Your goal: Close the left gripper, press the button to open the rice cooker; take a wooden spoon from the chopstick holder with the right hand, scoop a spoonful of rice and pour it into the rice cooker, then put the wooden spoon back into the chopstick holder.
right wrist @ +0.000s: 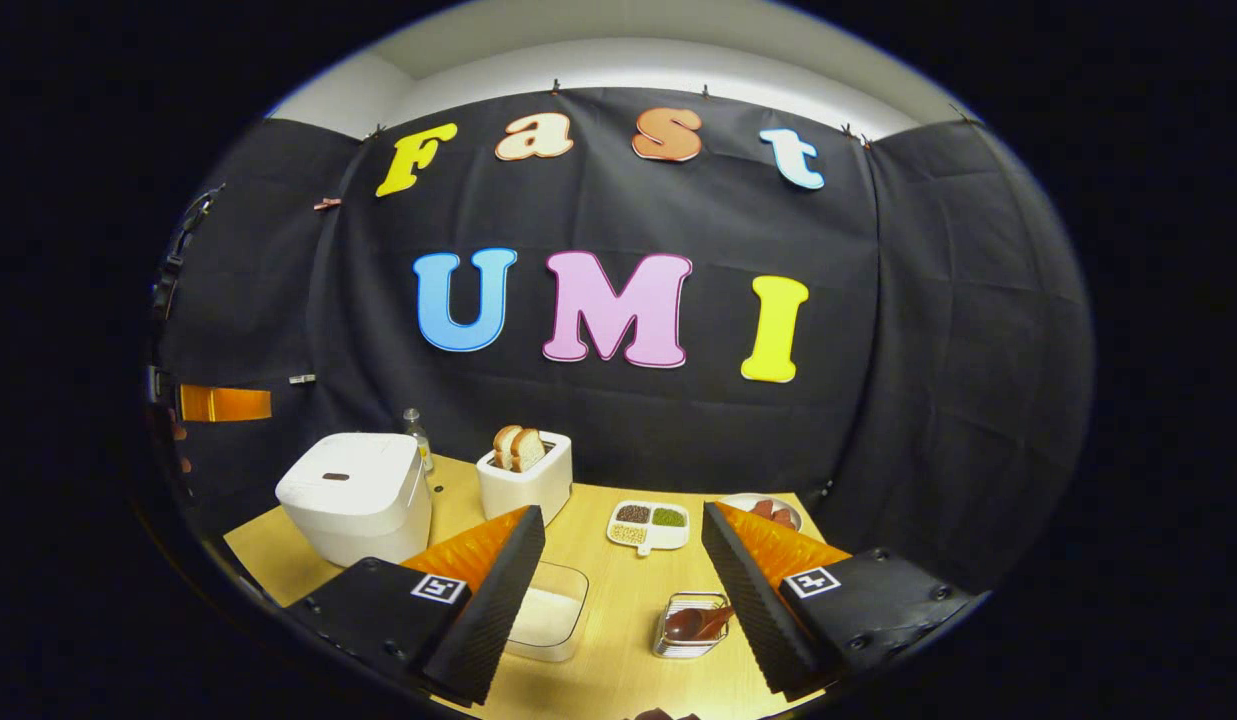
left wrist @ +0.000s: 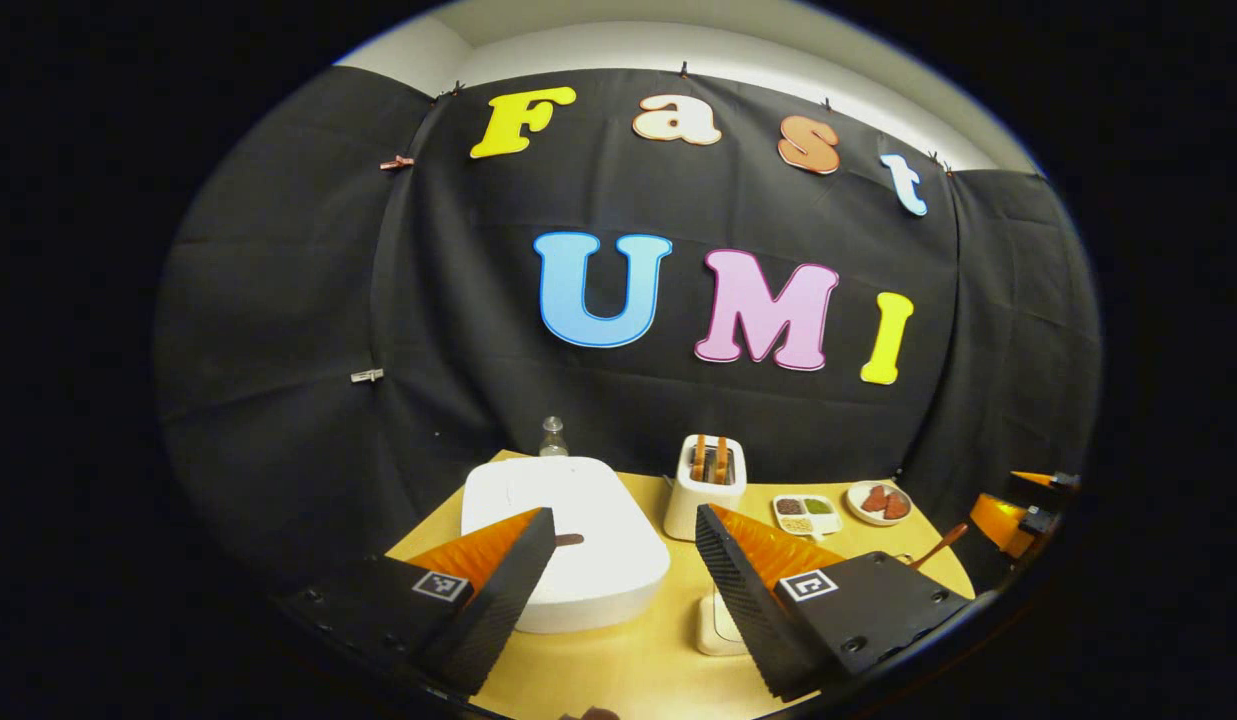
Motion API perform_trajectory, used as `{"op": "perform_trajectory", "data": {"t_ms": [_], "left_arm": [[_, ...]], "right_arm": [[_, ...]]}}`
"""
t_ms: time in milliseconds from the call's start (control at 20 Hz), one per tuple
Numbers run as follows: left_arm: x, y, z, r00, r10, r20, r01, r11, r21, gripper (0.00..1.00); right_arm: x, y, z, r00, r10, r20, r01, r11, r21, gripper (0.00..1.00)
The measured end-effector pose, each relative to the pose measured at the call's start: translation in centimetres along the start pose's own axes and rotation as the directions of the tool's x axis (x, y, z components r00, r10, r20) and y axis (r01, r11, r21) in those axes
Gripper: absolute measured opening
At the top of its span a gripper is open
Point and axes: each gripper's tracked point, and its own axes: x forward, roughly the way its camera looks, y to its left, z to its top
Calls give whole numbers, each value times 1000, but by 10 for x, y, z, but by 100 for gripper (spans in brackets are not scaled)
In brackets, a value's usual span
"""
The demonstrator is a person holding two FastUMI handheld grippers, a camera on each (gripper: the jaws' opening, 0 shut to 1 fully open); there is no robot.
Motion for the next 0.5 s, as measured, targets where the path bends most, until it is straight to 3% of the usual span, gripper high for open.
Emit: {"op": "perform_trajectory", "data": {"t_ms": [200, 500], "left_arm": [[-36, 3, -5, 999, -31, -7, 31, 999, -9, 96], [-61, 21, -13, 998, -55, -13, 54, 998, -31, 96]], "right_arm": [[-27, -5, 13, 998, -64, -9, 64, 998, 11, 98], [-40, -7, 19, 989, -149, 3, 147, 982, 117, 98]]}}
